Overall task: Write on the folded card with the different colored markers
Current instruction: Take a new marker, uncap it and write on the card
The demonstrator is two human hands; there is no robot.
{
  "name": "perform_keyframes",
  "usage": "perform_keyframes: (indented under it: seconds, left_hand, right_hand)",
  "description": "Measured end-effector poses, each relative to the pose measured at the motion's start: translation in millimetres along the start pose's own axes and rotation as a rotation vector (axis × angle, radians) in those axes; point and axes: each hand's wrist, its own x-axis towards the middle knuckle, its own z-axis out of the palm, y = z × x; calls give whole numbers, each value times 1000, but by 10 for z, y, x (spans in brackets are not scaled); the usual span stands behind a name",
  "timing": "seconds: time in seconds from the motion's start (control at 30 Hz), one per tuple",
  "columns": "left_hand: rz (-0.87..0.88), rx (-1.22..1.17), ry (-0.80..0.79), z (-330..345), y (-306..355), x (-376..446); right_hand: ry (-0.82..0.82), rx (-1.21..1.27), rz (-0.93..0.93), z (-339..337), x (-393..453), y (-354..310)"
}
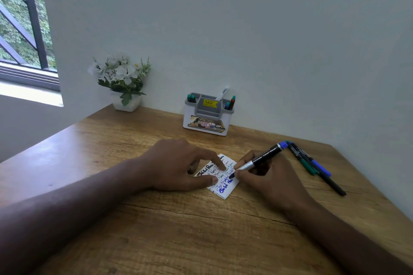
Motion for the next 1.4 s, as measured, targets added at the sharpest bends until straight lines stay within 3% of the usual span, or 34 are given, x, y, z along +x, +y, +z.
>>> perform_keyframes:
  seconds: [0.7,1.4]
  left_hand:
    - [1,9,22,10,-19,-6]
    - [7,4,31,19,-21,-7]
  right_hand:
    - [35,14,-63,-13,78,95]
    - [61,-6,-13,-35,96,89]
